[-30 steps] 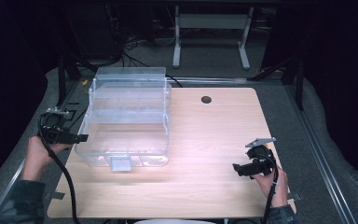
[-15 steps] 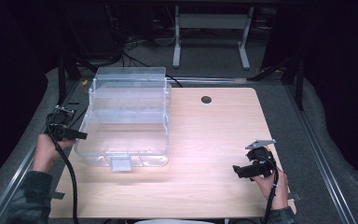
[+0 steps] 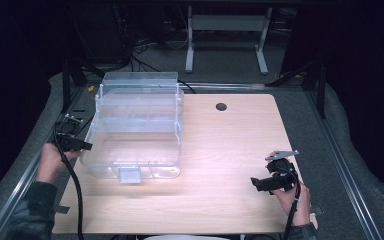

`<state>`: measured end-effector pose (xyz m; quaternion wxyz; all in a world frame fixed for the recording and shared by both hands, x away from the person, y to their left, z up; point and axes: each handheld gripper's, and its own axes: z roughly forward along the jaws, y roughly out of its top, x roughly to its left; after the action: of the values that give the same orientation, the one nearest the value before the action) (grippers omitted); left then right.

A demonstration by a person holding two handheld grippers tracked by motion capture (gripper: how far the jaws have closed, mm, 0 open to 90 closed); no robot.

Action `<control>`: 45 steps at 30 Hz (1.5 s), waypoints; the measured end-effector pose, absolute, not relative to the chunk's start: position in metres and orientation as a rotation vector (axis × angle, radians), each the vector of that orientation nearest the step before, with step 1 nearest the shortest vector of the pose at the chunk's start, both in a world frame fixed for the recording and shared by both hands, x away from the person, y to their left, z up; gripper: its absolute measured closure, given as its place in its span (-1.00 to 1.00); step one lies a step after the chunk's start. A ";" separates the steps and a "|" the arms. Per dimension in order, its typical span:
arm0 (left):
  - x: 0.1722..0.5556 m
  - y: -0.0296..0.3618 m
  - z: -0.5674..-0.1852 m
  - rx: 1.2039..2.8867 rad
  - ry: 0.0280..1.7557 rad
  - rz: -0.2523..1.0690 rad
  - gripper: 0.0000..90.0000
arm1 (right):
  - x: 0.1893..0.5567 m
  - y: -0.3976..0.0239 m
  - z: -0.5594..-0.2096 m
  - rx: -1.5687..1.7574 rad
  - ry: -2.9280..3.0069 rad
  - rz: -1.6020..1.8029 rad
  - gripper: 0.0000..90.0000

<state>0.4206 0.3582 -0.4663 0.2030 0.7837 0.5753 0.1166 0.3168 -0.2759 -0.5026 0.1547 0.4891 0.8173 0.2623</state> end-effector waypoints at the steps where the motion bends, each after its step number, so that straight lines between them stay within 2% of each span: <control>1: 0.421 0.358 -0.466 2.202 1.597 0.334 0.73 | 0.317 -0.276 -0.504 1.403 2.329 0.764 -0.89; 21: 0.419 0.346 -0.467 2.224 1.557 0.337 0.71 | 0.320 -0.280 -0.501 1.419 2.333 0.742 -0.90; 45: 0.425 0.296 -0.472 2.296 1.487 0.275 0.66 | 0.326 -0.286 -0.497 1.438 2.336 0.726 -0.89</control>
<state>0.4253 0.2956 -0.4717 0.1948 0.8191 0.5305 0.0983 0.3262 -0.2857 -0.4973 0.1514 0.5008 0.8138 0.2528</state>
